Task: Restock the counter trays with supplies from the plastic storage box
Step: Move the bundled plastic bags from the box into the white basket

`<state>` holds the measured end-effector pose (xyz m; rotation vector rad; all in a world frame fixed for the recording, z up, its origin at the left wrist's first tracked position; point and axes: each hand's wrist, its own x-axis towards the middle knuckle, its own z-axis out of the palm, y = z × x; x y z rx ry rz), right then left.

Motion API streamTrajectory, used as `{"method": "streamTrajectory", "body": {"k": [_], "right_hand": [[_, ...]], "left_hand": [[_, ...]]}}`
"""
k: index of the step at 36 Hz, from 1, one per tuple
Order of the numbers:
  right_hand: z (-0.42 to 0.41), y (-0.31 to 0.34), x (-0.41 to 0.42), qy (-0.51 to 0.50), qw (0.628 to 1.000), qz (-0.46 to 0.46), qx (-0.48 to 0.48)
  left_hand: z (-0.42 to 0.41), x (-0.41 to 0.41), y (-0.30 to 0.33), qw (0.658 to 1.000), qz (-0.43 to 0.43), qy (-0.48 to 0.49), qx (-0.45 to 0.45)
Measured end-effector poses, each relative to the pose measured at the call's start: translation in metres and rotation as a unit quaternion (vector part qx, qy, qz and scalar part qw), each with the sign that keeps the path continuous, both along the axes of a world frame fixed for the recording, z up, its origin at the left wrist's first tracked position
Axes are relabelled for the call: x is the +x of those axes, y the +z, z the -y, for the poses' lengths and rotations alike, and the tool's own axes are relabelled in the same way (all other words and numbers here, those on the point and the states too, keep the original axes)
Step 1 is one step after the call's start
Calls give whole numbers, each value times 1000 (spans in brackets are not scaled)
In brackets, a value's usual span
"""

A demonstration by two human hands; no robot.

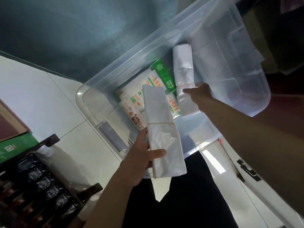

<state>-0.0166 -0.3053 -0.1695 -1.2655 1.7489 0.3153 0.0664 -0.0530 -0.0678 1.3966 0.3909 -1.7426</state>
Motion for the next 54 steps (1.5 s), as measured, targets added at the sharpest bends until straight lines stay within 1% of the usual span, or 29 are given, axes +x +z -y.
{"method": "streamTrajectory", "body": {"k": [2,4,8,11,14,16,22,25,27,29,31,36,39,43,48,51,54], "right_hand": [[6,-20,4,44,998,-38,11],[11,-40,9,63,996,-65,19],[16,-74,24,21,995,-94,35],[15,-87,29,11,992,-123,17],[17,-89,28,-34,995,-91,0],[17,-85,29,-57,996,-62,5],[15,-61,20,-72,997,3,34],[4,-30,14,-72,996,21,37],[-5,-1,11,-80,995,35,41],[-16,33,7,-104,991,67,57],[-27,69,0,-106,988,96,62],[-46,159,-26,-30,990,140,20],[-55,214,-45,13,984,178,-11],[-59,289,-77,47,978,201,-41],[-49,364,-120,-14,960,266,-82],[-31,386,-156,-69,950,293,-85],[-6,393,-192,-123,938,311,-94]], "left_hand": [[-2,0,-1,1000,-3,4,-1],[-3,1,-2,999,-14,23,-23],[-7,4,-8,997,-22,50,-50],[-9,10,-13,996,-33,62,-60],[-9,16,-15,994,-42,64,-73],[-9,20,-15,994,-41,58,-78],[-13,28,1,996,-34,25,-84],[-16,33,17,997,-17,4,-78],[-19,38,32,996,-12,-3,-88],[-23,44,50,995,-7,0,-103],[-28,51,69,992,-4,3,-125],[-32,81,108,981,12,-49,-185],[-28,101,123,973,29,-76,-218],[-20,119,142,954,41,-109,-278],[4,117,175,940,72,-132,-306],[23,101,199,932,93,-141,-320],[43,75,218,925,110,-141,-334]]}}
